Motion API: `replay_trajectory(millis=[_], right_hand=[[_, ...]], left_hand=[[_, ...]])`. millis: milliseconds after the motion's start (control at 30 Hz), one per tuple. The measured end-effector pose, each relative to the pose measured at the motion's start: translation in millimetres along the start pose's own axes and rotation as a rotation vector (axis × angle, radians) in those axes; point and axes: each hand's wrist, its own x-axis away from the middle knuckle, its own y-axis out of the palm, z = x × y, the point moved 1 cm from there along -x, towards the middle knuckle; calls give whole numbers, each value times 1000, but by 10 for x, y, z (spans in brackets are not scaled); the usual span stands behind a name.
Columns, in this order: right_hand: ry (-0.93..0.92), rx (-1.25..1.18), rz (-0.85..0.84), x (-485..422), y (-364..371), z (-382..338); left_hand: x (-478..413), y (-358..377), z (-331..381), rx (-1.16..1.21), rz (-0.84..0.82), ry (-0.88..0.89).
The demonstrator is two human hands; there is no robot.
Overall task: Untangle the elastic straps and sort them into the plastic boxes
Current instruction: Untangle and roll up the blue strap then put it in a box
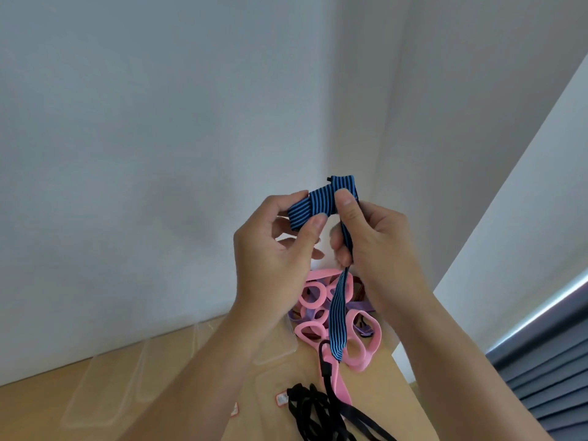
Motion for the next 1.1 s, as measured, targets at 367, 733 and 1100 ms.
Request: replay_trajectory(millis=[367,733,1100], right_hand=[[122,-168,-6,11,52,-44],[17,-118,-177,-27,51,-37],[113,-146,-93,-35,39,-88]], left_hand=[[-21,79,-46,-87,-113,321],[-161,-142,73,322,-246,-467],[-108,58,-7,-68,66,17]])
